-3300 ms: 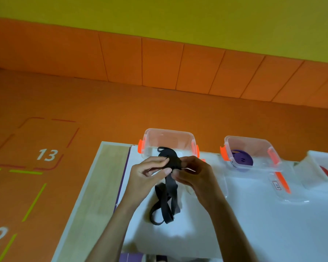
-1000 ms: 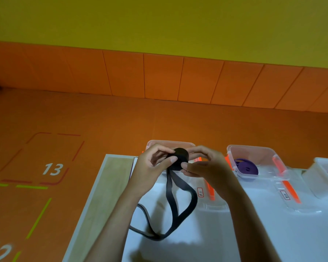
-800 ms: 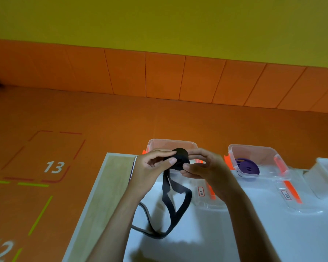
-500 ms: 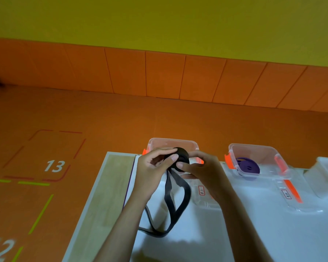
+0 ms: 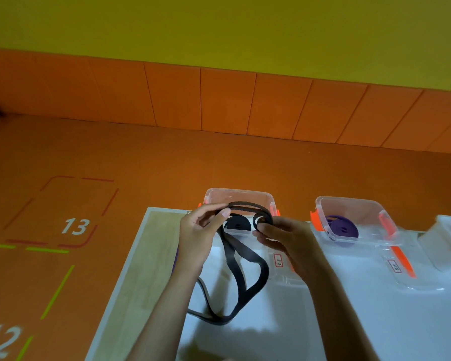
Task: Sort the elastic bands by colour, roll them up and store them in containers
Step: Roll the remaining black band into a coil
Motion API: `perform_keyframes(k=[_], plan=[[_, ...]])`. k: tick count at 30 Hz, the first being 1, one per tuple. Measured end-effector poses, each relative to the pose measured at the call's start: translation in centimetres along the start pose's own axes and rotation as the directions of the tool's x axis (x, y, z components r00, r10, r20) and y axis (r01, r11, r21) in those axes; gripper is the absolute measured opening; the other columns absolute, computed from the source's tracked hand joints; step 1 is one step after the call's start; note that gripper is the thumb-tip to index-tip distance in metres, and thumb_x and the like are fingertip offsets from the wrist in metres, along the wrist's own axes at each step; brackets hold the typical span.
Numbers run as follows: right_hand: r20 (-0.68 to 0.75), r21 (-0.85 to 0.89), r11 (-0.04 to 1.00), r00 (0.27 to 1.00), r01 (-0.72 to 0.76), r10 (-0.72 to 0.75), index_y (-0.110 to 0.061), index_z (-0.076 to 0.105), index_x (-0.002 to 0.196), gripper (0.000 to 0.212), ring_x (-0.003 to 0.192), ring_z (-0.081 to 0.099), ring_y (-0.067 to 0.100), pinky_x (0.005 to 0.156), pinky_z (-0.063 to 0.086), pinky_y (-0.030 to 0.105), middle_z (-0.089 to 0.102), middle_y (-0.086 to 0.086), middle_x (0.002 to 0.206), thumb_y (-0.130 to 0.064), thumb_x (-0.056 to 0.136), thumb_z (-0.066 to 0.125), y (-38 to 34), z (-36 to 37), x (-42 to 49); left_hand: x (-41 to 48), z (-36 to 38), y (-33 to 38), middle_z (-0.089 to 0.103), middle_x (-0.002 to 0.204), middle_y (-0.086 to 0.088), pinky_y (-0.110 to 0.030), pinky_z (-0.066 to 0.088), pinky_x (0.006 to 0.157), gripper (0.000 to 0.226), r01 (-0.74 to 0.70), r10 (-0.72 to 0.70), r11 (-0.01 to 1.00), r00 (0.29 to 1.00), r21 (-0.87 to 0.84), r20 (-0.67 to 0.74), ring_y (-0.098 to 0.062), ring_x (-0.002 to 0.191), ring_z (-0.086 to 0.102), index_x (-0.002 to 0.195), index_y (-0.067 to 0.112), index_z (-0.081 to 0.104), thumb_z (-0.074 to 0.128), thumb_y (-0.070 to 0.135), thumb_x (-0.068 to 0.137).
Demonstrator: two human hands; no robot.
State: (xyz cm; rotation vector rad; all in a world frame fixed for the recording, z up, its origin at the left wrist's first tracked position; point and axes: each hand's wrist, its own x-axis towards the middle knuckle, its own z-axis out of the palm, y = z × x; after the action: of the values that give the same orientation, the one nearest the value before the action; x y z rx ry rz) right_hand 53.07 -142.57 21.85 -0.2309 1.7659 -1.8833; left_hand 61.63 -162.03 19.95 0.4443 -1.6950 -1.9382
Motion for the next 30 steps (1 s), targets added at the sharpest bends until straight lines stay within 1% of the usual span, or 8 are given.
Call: perform_keyframes(k=[3,10,16,19,21,24,26,30], plan=[[-0.048,0.119,0.992,0.998,0.038,-0.032,-0.007,0.083,0.101,0.044,0.099,0.078,0.032,0.079,0.061,0.023,0.079,0.019,0.106,-0.034,0.067,0.091,0.1,-0.2,0.2,0.0,0.0,-0.4,0.082,0.099,0.004,-0.018,0.056,0.086,0.015,0.019,-0.020,1.000,0.999,0.021,0.040,-0.013,0.097,0.076,0.100,0.027,0.085,0.083,0.015,0.090],[-0.088,0.235,0.962,0.989,0.140,-0.122,-0.007,0.080,0.103,0.032,0.092,0.076,0.017,0.076,0.059,0.020,0.079,0.012,0.099,-0.030,0.081,0.084,0.3,0.8,0.0,-0.4,0.4,-0.9,0.080,0.098,0.009,-0.014,0.053,0.083,0.013,0.020,-0.057,0.990,0.961,0.141,0.270,-0.005,0.095,0.074,0.095,0.034,0.080,0.080,0.021,0.093],[-0.126,-0.052,0.976,0.968,0.210,-0.215,-0.017,0.083,0.100,0.039,0.095,0.077,0.029,0.084,0.065,0.037,0.080,0.010,0.097,-0.041,0.071,0.087,0.3,2.2,-0.3,-0.4,0.3,-1.0,0.071,0.126,0.024,-0.023,0.049,0.106,0.016,-0.080,-0.018,0.952,0.949,0.295,0.313,0.001,0.126,0.062,0.084,0.031,0.068,0.076,0.042,0.093],[-0.062,-0.207,0.954,0.971,0.215,-0.232,-0.026,0.083,0.099,0.019,0.092,0.078,0.027,0.088,0.065,0.045,0.082,0.003,0.096,-0.029,0.081,0.086,0.4,2.0,-0.3,0.0,0.0,-0.5,0.075,0.108,0.021,-0.023,0.050,0.097,0.040,-0.092,0.007,0.949,0.962,0.301,0.273,0.004,0.115,0.066,0.072,0.021,0.060,0.074,0.054,0.090],[-0.020,-0.300,0.926,0.969,0.230,-0.247,-0.035,0.083,0.096,0.013,0.090,0.078,0.023,0.086,0.066,0.042,0.081,-0.003,0.093,-0.028,0.085,0.084,0.3,1.9,-0.3,0.2,-0.2,-0.2,0.072,0.088,0.014,-0.015,0.049,0.085,0.040,-0.138,0.059,0.937,0.968,0.321,0.245,0.000,0.097,0.068,0.069,0.025,0.054,0.077,0.050,0.090],[0.011,-0.387,0.893,0.970,0.229,-0.244,-0.042,0.081,0.092,0.011,0.086,0.078,0.018,0.080,0.066,0.035,0.080,-0.007,0.089,-0.039,0.082,0.084,0.0,1.7,-0.3,0.3,-0.5,0.1,0.072,0.107,0.015,-0.016,0.050,0.097,0.016,-0.156,0.085,0.959,0.956,0.238,0.281,-0.005,0.114,0.066,0.099,0.032,0.067,0.081,0.033,0.093],[0.033,-0.402,0.888,0.973,0.222,-0.228,-0.041,0.081,0.092,0.015,0.086,0.078,0.018,0.079,0.066,0.035,0.080,-0.007,0.090,-0.045,0.077,0.085,0.0,1.6,-0.2,0.4,-0.9,0.3,0.068,0.132,0.016,-0.020,0.047,0.109,0.037,-0.206,0.113,0.957,0.913,0.203,0.392,-0.010,0.132,0.060,0.132,0.033,0.066,0.076,0.027,0.098],[0.039,-0.342,0.918,0.979,0.200,-0.199,-0.034,0.083,0.095,0.020,0.088,0.079,0.020,0.081,0.066,0.034,0.081,-0.002,0.092,-0.036,0.076,0.089,0.2,1.3,-0.2,0.7,-1.3,0.4,0.069,0.127,0.014,-0.020,0.046,0.106,0.030,-0.265,0.100,0.922,0.867,0.282,0.488,-0.016,0.129,0.061,0.128,0.030,0.075,0.073,0.023,0.100]])
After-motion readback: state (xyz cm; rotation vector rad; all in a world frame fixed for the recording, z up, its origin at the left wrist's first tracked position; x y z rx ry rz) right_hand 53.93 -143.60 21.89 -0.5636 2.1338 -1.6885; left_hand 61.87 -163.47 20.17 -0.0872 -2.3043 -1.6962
